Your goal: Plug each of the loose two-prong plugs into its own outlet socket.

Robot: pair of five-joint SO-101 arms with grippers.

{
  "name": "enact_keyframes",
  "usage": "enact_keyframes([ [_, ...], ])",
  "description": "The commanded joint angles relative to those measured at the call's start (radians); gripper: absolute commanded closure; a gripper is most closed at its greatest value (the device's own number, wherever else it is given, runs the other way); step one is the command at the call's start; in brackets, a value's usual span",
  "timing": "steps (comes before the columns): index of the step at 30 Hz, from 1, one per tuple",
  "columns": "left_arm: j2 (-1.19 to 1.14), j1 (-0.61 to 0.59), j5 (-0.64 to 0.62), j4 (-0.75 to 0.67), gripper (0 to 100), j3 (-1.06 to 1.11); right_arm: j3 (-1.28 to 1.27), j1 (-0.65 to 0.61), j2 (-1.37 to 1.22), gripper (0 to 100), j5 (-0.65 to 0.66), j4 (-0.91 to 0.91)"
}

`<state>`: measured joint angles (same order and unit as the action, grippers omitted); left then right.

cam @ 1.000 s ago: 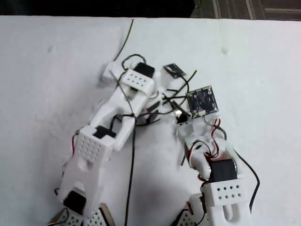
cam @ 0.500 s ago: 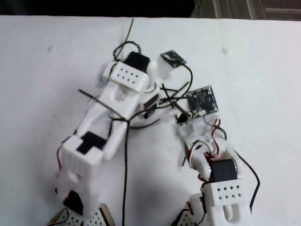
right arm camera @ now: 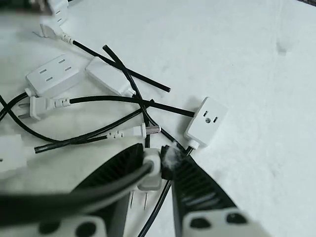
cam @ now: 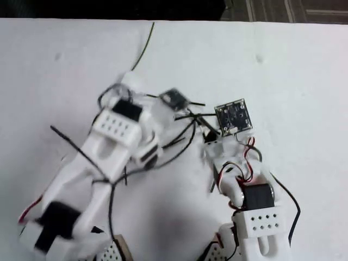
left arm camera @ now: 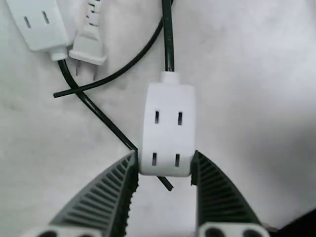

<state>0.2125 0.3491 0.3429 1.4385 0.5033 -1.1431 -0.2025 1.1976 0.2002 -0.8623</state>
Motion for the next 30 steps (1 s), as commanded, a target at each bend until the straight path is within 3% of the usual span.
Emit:
enact_keyframes([
  [1, 0.145, -0.013, -0.008, -0.152, 85, 0.25, 0.008, -0.004, 0.018, 98.1, 0.003, -0.004],
  [5, 0.199, -0.067, -0.009, -0.199, 73, 0.35, 0.008, -0.058, 0.021, 98.1, -0.002, -0.041],
  [14, 0.438, -0.249, 0.002, -0.077, 73, 0.358, 0.008, -0.196, 0.012, 98.1, -0.005, -0.059],
  [18, 0.611, -0.392, 0.0, -0.043, 73, 0.391, 0.008, -0.288, 0.012, 98.1, -0.044, -0.056],
  [24, 0.817, -0.68, -0.002, -0.138, 73, 0.549, 0.008, -0.478, 0.01, 98.1, -0.112, -0.053],
  [30, 0.848, -0.751, -0.002, -0.236, 73, 0.672, -0.046, -0.622, 0.01, 98.1, -0.183, 0.044],
])
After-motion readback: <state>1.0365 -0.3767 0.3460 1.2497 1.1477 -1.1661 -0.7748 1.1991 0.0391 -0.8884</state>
